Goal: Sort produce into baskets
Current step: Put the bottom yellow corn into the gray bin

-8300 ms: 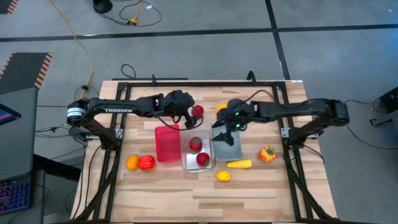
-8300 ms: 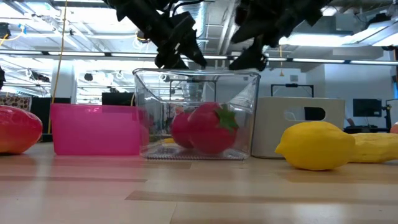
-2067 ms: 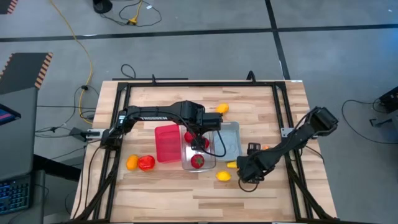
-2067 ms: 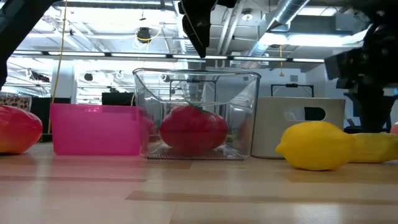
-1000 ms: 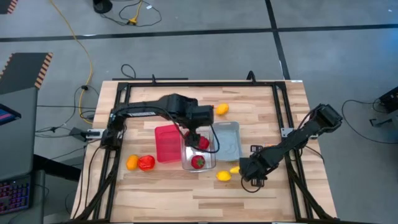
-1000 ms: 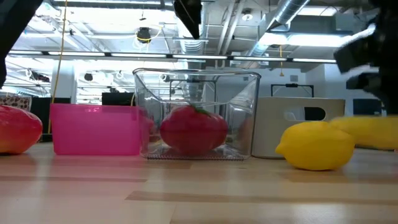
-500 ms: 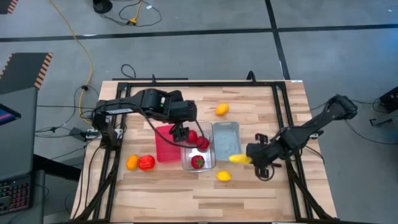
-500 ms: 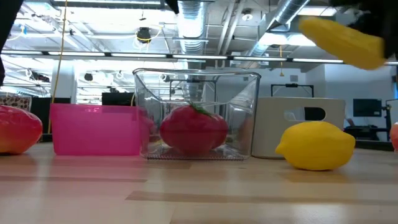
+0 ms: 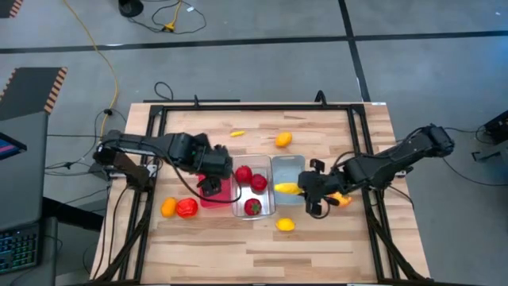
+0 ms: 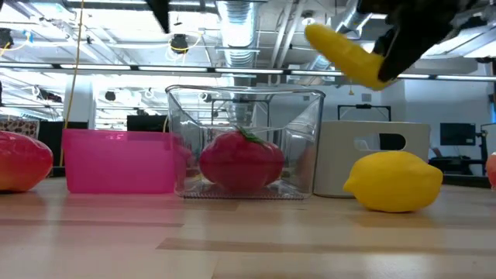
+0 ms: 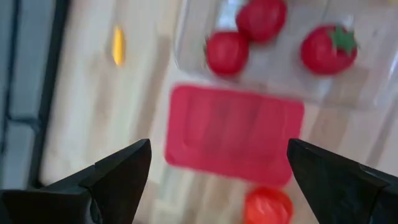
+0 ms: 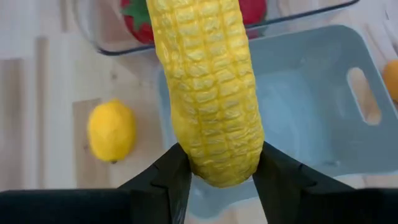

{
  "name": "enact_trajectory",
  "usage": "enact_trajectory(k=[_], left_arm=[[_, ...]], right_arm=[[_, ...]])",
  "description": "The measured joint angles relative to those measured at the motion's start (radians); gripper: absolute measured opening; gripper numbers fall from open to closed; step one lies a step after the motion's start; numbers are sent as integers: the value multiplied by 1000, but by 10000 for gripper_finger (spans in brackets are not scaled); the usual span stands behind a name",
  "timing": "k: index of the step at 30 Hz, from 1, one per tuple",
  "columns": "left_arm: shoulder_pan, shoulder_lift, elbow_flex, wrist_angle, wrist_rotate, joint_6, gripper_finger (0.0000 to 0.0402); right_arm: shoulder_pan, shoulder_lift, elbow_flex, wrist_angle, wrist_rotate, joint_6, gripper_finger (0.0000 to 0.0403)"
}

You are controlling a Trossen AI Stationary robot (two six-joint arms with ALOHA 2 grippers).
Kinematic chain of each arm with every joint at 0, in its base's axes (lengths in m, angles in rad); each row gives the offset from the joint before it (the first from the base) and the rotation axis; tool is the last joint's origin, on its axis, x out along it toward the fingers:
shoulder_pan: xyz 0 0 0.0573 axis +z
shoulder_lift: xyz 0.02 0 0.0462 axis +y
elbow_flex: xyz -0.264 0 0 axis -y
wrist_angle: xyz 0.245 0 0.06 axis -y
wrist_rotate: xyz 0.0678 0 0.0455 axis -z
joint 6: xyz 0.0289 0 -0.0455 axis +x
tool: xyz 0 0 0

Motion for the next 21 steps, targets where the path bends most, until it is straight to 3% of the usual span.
enact_trajectory(k=[11,21], left_arm=[[-103,-185,-308,70,21,-269,364],[-174,-209,-479,125,148,-316,364]], right_arm=[[-75,38,0,-5,-2,-8,195],[-122,38,0,-5,-3,-8,207]])
